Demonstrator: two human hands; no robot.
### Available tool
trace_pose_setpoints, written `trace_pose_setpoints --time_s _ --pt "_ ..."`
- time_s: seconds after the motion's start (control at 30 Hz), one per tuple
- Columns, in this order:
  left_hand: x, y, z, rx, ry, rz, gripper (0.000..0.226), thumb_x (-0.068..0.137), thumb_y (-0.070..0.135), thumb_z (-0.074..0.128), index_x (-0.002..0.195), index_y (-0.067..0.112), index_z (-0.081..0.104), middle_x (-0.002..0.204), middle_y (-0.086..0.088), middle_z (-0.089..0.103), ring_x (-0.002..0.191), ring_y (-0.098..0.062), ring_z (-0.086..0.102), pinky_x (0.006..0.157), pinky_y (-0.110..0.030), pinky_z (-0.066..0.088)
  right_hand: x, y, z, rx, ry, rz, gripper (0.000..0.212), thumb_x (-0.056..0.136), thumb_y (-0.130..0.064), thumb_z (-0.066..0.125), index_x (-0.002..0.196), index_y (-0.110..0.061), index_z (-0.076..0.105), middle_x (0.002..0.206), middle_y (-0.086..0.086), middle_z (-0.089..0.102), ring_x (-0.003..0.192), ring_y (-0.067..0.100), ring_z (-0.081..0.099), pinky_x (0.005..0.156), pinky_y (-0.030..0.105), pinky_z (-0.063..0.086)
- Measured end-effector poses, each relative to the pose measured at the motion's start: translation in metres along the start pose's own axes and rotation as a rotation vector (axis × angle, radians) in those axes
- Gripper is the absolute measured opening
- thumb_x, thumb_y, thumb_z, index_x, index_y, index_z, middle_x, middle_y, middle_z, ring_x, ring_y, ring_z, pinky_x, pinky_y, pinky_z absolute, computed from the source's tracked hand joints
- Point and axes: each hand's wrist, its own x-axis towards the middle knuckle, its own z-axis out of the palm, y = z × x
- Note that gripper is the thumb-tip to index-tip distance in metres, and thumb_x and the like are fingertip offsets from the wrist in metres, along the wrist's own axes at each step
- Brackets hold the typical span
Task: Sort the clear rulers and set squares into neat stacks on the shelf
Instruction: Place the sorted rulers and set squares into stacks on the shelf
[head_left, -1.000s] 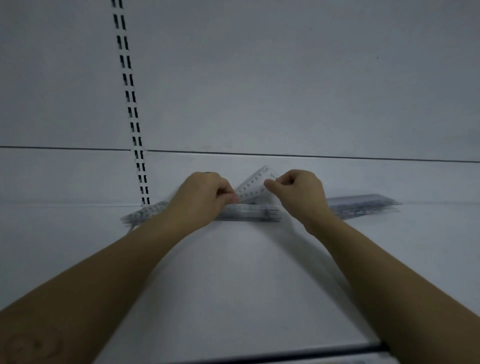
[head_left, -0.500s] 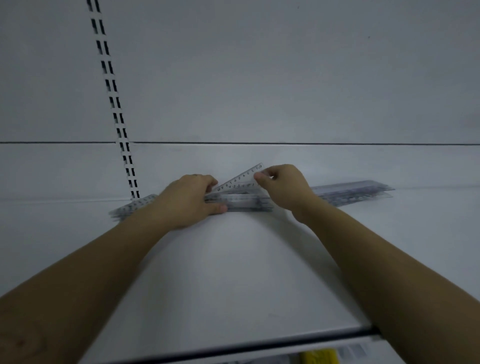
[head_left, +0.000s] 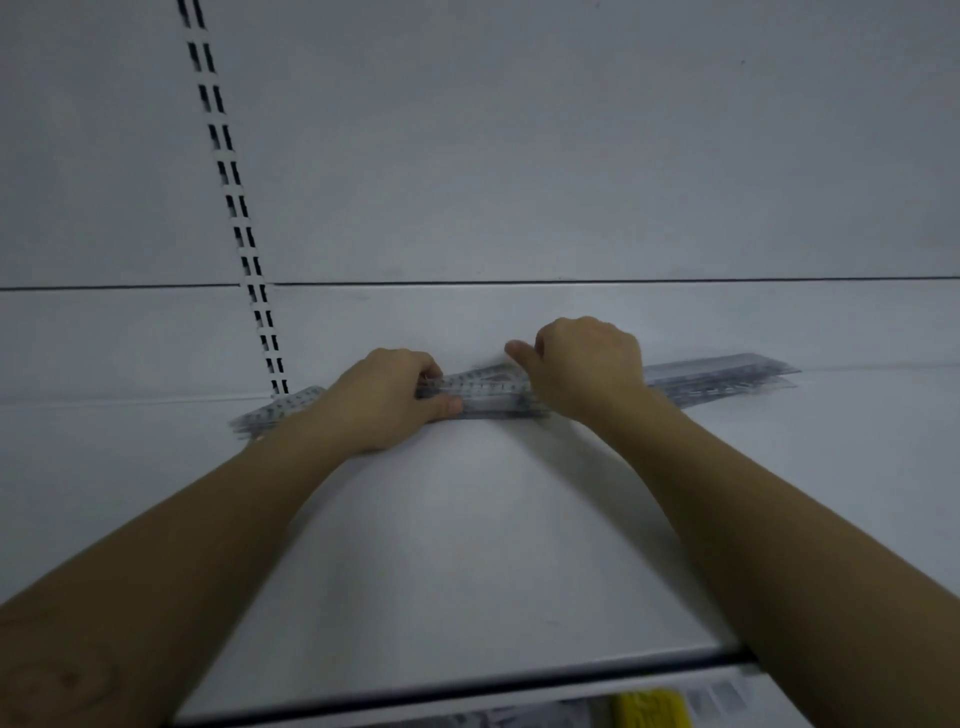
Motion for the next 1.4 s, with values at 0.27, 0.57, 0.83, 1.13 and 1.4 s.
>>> trace_pose_setpoints --time_s 0.27,0.57,0.83,1.13,1.4 --pt "0.001 0.0 0.0 -0.017 0.043 -0.021 0.035 0.083 0.05 0.066 0.102 0.02 0.067 0.1 0.002 0.064 0.09 -0.014 0.059 0.082 -0.032 0.05 -0.006 0.011 0.003 0.195 -0.284 -0.23 0.052 0.089 -0.039 0.063 0.137 -0.03 0.048 0.132 0.005 0.056 0.115 0.026 0.054 0.096 0.034 0.043" --pt "-0.007 0.001 -0.014 0.226 0.002 -0.006 0.06 0.082 0.064 0.056 0.125 0.023 0.053 0.12 0.003 0.06 0.106 -0.018 0.057 0.092 -0.037 0.045 -0.01 0.002 -0.016 0.13 -0.232 -0.217 0.064 0.086 -0.044 0.064 0.143 -0.026 0.039 0.137 0.002 0.052 0.12 0.024 0.051 0.098 0.037 0.043" --pt "-0.055 -0.041 -0.075 0.293 0.126 0.023 0.067 0.081 0.067 0.053 0.135 0.028 0.047 0.133 0.007 0.053 0.12 -0.015 0.048 0.101 -0.037 0.037 -0.015 -0.084 -0.044 0.21 -0.154 -0.438 0.087 0.078 -0.05 0.071 0.149 -0.033 0.024 0.151 -0.001 0.035 0.133 0.022 0.041 0.106 0.037 0.037" --pt "-0.166 -0.178 -0.135 0.282 0.155 -0.238 0.065 0.082 0.069 0.049 0.135 0.03 0.046 0.138 0.008 0.048 0.126 -0.015 0.043 0.105 -0.037 0.034 -0.026 -0.261 -0.037 0.198 -0.205 -0.725 0.083 0.083 -0.054 0.064 0.151 -0.028 0.022 0.156 -0.001 0.027 0.138 0.021 0.032 0.112 0.038 0.029" --pt "-0.271 -0.306 -0.176 0.262 0.202 -0.52 0.067 0.082 0.066 0.053 0.137 0.029 0.045 0.146 0.003 0.043 0.132 -0.018 0.04 0.107 -0.037 0.034 -0.044 -0.416 -0.011 0.23 -0.4 -0.87 0.075 0.087 -0.058 0.055 0.149 -0.026 0.027 0.153 0.002 0.032 0.136 0.023 0.036 0.111 0.039 0.031"
